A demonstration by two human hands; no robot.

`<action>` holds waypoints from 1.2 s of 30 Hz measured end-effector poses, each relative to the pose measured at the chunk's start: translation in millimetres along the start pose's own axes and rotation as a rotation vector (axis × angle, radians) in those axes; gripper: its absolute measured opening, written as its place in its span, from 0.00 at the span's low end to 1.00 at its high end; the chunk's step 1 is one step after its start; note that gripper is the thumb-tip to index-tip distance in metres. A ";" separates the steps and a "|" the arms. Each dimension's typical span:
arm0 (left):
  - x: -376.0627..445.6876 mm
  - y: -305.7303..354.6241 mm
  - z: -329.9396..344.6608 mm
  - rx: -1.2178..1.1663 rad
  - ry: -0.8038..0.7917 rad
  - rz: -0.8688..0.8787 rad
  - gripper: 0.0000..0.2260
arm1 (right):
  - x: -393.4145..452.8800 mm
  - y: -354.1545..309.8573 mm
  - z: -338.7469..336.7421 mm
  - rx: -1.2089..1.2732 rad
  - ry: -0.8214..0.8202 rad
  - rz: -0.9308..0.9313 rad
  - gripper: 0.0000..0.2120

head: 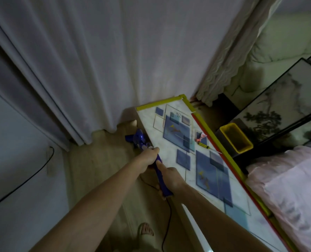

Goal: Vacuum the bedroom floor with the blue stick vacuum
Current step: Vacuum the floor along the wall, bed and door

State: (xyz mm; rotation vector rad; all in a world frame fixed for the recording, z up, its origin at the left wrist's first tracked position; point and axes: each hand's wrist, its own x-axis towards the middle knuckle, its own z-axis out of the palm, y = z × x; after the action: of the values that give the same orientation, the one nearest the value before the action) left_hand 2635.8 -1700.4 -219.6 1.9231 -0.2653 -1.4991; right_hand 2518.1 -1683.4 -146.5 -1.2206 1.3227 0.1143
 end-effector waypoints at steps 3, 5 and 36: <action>-4.3 -4.1 -9.7 0.036 0.016 -0.013 0.23 | -4.9 1.9 7.7 0.037 -0.040 0.031 0.23; -11.4 -15.1 -14.6 0.056 0.010 -0.025 0.24 | -19.2 7.5 13.4 0.051 -0.063 0.031 0.22; -75.1 -50.1 -23.3 -0.347 0.103 -0.181 0.10 | -21.0 35.3 20.4 -0.489 -0.171 -0.192 0.22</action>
State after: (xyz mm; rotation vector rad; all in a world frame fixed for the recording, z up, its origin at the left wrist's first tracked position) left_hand 2621.4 -1613.4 -189.2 1.7700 0.2087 -1.4435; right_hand 2500.9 -1642.1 -156.2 -1.7029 1.0508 0.4139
